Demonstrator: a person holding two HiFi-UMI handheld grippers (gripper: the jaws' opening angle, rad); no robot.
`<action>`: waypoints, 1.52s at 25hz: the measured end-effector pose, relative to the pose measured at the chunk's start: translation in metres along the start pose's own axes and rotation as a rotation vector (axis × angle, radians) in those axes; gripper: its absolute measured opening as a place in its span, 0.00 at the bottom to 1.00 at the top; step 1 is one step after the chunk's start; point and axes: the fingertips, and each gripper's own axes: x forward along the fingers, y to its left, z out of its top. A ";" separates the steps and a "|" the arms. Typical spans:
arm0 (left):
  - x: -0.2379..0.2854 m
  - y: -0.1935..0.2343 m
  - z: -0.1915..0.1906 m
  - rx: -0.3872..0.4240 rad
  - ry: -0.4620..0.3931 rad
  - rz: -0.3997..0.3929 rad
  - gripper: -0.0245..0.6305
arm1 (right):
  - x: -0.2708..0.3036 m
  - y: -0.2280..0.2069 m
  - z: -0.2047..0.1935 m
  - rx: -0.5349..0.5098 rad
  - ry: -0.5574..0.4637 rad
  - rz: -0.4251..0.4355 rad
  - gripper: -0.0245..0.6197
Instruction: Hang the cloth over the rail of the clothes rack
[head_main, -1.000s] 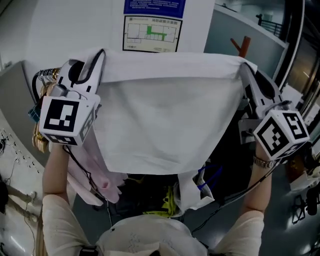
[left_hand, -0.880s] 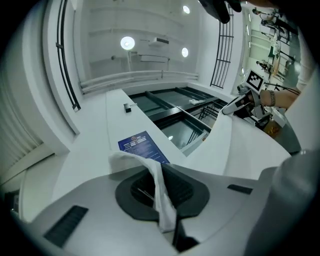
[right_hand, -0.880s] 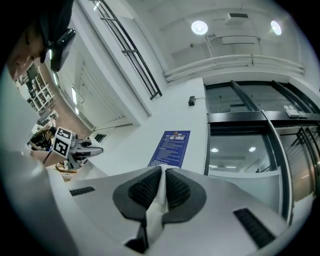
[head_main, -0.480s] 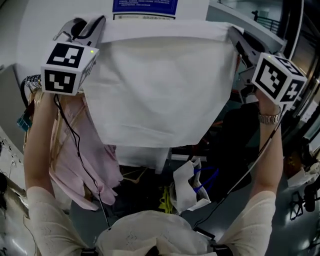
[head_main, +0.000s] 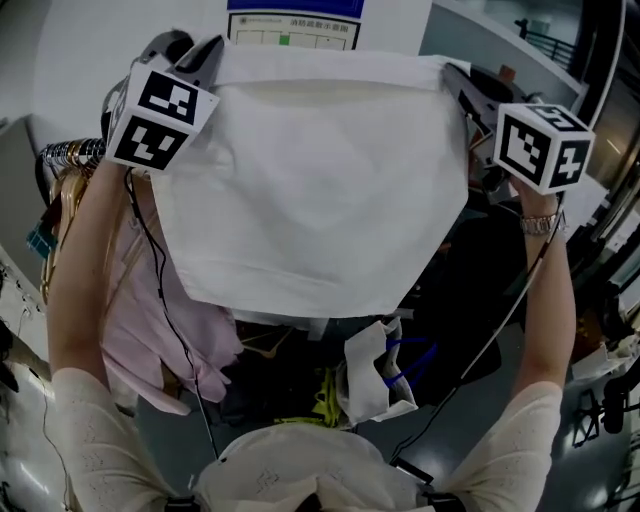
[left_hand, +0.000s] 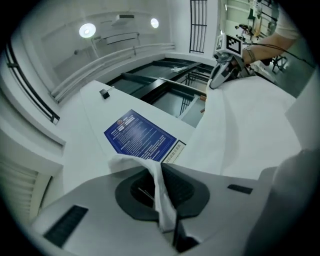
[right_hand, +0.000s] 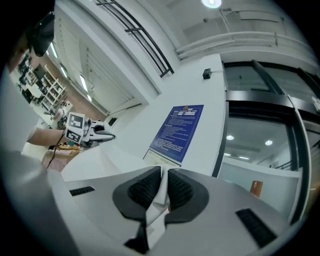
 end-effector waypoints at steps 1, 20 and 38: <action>0.001 -0.002 -0.001 0.029 0.011 0.000 0.07 | 0.001 0.000 -0.004 0.012 0.013 0.019 0.07; 0.001 -0.046 -0.010 0.168 0.155 -0.142 0.07 | -0.025 0.010 -0.042 0.012 0.230 0.214 0.18; -0.015 -0.081 -0.043 0.049 0.278 -0.316 0.07 | -0.069 -0.033 -0.061 -0.005 0.231 0.131 0.20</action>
